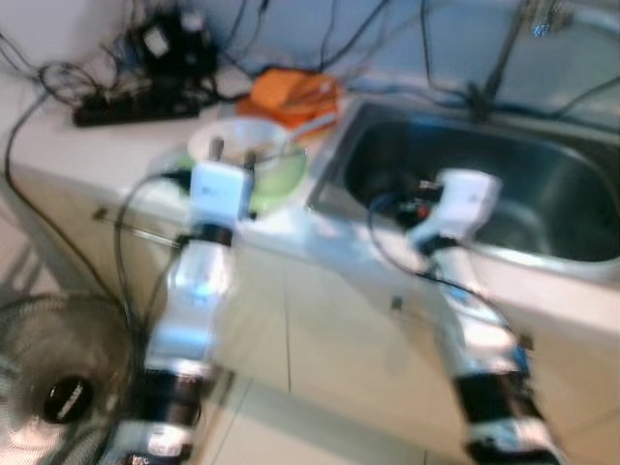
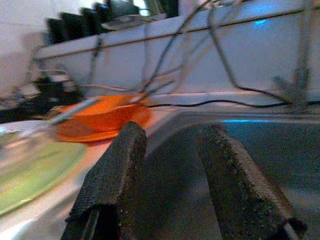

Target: Kitchen organization

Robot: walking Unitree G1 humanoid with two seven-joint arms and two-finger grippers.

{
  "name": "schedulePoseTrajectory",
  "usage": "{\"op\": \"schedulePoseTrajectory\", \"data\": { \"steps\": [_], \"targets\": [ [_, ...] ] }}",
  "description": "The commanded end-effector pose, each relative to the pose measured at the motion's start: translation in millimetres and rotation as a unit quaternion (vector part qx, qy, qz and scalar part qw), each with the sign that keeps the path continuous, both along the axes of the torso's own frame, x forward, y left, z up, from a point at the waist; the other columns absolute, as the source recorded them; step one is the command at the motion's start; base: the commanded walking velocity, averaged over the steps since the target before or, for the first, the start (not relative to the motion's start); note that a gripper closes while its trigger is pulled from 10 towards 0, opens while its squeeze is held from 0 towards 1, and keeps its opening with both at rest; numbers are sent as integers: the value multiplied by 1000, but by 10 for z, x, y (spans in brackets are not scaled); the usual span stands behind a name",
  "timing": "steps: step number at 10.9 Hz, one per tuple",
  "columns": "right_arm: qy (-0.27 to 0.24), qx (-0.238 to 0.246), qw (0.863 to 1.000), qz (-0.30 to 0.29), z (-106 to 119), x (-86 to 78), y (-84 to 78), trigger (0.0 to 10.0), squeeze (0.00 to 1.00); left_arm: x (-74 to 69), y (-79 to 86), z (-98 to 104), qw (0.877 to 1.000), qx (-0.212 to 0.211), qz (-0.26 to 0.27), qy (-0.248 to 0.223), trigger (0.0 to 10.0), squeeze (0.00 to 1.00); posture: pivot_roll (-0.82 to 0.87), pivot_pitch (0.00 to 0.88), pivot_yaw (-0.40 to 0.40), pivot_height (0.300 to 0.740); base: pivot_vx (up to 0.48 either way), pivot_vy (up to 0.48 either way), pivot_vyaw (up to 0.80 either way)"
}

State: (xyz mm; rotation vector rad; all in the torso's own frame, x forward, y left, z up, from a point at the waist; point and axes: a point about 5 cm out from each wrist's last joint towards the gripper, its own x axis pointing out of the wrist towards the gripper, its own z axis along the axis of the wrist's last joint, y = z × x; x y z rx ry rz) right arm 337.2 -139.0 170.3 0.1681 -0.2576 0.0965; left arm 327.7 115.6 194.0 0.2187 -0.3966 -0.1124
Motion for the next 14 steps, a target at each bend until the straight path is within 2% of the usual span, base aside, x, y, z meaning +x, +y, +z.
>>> {"op": "schedulePoseTrajectory", "data": {
  "steps": [1,5,7,9,12,14],
  "targets": [
    [-10,3,1000,13,50,12,101,10000,0,14,97,45,1000,2,13,-6,10000,0,165,29,-6,740,356,0,0],
    [-11,3,1000,12,49,14,98,10000,0,8,90,46,1000,1,11,-6,10000,0,165,31,-8,740,356,0,0],
    [-12,5,1000,15,50,13,113,10000,0,-27,49,69,1000,4,-11,-18,10000,0,165,31,-8,740,337,0,0],
    [-12,6,1000,14,46,13,111,10000,0,-131,-1,84,998,15,-43,-35,10000,0,167,33,-10,740,0,0,0],
    [-11,8,1000,17,39,22,125,10000,0,-193,-69,65,994,66,-87,-28,10000,0,173,29,-11,740,0,0,0],
    [-11,8,1000,17,39,24,128,10000,0,-187,-47,17,995,59,-79,-18,10000,0,172,27,-11,740,0,0,0]
  ]
}}
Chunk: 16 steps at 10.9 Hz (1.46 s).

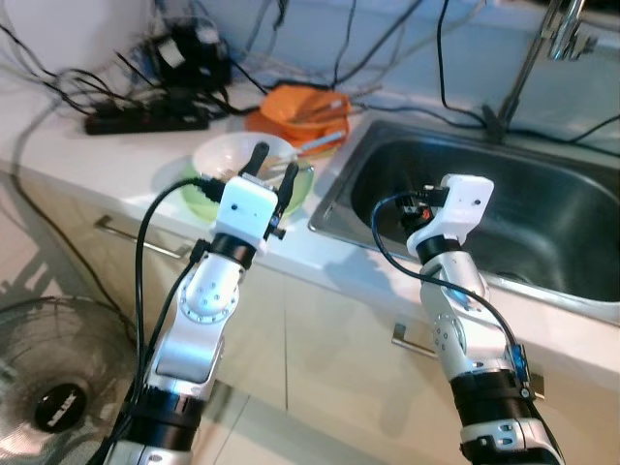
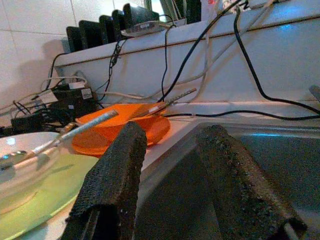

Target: Kitchen organization

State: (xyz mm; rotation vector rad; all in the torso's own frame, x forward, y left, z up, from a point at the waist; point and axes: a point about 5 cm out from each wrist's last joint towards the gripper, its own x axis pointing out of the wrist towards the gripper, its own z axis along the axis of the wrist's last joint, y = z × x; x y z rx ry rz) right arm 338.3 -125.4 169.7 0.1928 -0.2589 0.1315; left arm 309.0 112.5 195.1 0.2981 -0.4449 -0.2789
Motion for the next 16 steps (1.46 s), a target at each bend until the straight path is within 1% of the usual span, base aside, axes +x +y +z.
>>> {"op": "schedulePoseTrajectory", "data": {
  "steps": [1,4,9,10,11,16],
  "targets": [
    [-10,-2,1000,-2,44,16,-10,10000,0,7,-12,2,1000,4,-1,3,10000,0,172,27,-11,740,0,0,0],
    [-2,-2,1000,-3,27,23,-14,10000,0,14,1,-7,1000,-1,5,9,10000,0,172,30,-12,740,0,0,0],
    [-8,0,1000,2,36,14,10,10000,0,10,-7,5,1000,0,4,8,10000,0,172,32,-12,740,0,0,0],
    [-5,3,1000,4,33,18,13,10000,0,12,-6,7,1000,0,5,7,10000,0,173,31,-12,740,266,0,0],
    [-4,3,1000,4,33,22,16,10000,0,14,-5,9,1000,-1,6,7,10000,0,173,31,-11,740,274,0,-800],
    [-12,2,1000,4,44,13,18,10000,0,11,-4,8,1000,-2,7,6,10000,0,173,33,-12,740,274,0,0]
  ]
}}
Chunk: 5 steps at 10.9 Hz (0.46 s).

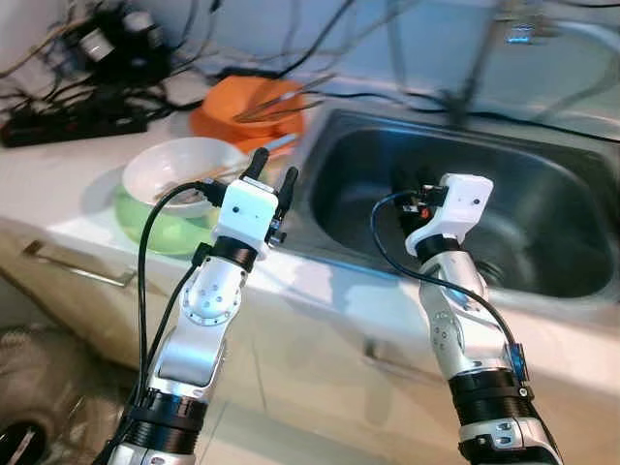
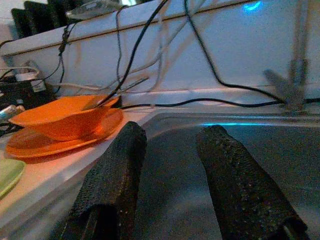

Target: Kitchen organization

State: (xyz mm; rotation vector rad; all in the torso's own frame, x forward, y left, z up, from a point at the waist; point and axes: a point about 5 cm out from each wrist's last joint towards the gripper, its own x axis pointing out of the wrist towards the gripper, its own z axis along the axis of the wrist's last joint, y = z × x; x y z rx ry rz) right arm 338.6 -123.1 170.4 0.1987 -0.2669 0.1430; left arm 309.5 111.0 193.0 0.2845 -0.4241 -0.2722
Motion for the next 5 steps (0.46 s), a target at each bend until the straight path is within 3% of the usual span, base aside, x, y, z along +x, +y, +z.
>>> {"op": "schedulePoseTrajectory", "data": {
  "steps": [1,5],
  "targets": [
    [-8,0,1000,-1,37,10,-3,10000,0,5,10,35,1000,4,4,-6,10000,0,173,33,-12,740,274,0,0],
    [-8,1,1000,-2,37,11,-12,10000,0,2,-11,62,1000,3,1,-12,10000,0,172,32,-13,740,277,0,0]
  ]
}}
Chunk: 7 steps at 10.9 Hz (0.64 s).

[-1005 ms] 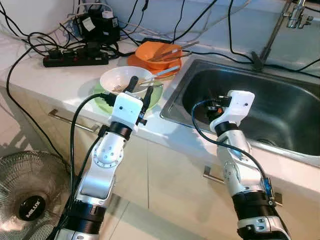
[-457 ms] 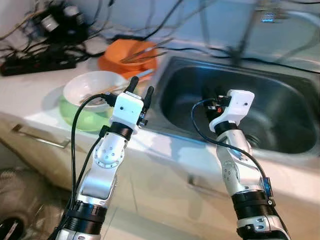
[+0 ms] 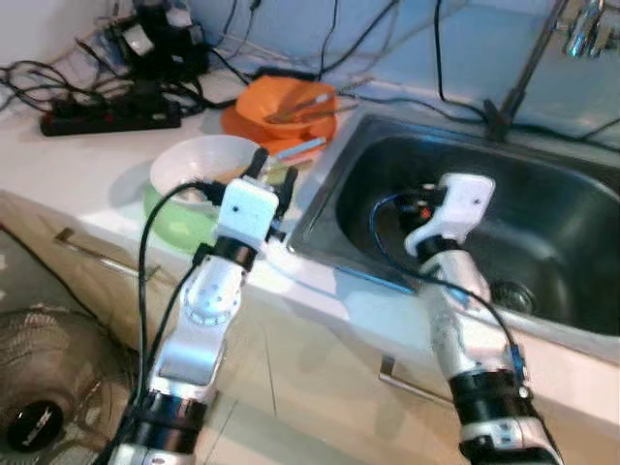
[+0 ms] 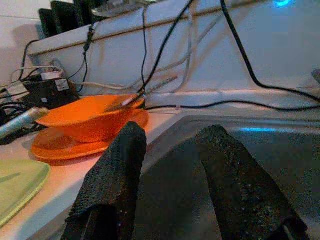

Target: Kitchen organization

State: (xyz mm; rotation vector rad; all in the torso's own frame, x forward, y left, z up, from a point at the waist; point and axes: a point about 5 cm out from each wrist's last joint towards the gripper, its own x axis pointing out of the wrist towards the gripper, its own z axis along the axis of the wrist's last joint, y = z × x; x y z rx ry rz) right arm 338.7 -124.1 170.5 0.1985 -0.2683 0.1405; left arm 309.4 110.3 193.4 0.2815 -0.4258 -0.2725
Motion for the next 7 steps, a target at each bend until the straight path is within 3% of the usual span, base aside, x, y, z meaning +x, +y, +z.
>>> {"op": "schedulePoseTrajectory", "data": {
  "steps": [1,5,7],
  "targets": [
    [-7,1,1000,-1,34,11,1,10000,0,0,-5,62,1000,3,-1,-12,10000,0,172,32,-13,740,296,0,0],
    [-6,2,1000,-1,26,9,8,10000,0,-25,-40,40,1000,-1,-18,-7,10000,0,172,33,-12,740,0,0,0],
    [-5,2,1000,-2,26,10,8,10000,0,-54,-63,-14,999,26,-28,-1,10000,0,174,35,-13,740,0,0,0]
  ]
}}
